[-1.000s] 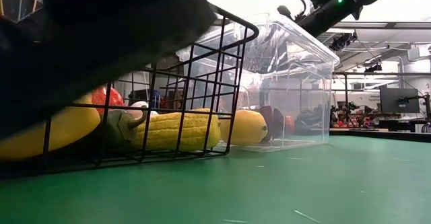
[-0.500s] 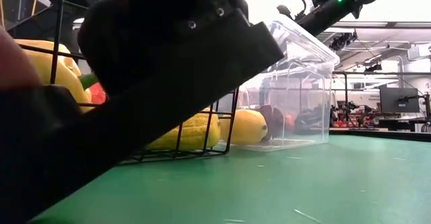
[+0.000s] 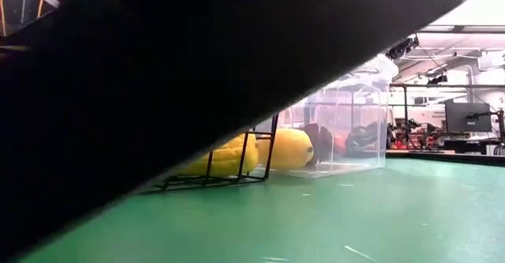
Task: Sort produce into baskets
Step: Put the top lemon into the transparent bin
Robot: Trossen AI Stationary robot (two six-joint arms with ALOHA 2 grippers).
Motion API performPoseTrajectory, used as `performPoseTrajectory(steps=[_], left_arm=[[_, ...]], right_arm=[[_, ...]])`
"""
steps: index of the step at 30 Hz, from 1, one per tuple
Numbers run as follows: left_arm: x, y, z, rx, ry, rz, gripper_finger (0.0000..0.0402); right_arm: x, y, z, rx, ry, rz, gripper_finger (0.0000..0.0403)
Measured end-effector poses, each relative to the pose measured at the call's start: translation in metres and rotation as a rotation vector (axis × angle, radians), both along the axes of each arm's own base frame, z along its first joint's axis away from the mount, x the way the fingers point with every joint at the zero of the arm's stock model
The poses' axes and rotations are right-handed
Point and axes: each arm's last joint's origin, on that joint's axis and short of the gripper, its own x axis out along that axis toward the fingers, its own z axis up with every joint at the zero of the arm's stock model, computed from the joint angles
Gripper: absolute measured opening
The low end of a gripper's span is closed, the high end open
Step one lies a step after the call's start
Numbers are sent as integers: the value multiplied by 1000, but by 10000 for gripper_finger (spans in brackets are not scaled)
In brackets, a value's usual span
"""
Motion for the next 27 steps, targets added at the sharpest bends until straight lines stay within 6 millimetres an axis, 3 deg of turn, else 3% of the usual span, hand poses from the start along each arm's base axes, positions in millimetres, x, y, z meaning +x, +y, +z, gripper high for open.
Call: performPoseTrajectory(steps=[4,10,14,18,23,27], left_arm=[[1,-9,2,16,41,-38,112],[-6,-17,40,121,56,-63,12],[-20,-12,64,118,59,-12,9],[-38,-16,110,134,-4,30,1],[-73,-39,165,154,-118,64,0],[-119,-67,218,196,-253,103,0]], right_arm=[[0,0,0,1,-1,5,374],[0,0,0,-10,8,19,374],[0,-1,0,-16,9,20,374],[0,-11,-7,9,23,-4,374],[15,-36,-33,88,8,74,374],[26,-56,-54,113,-25,113,374]])
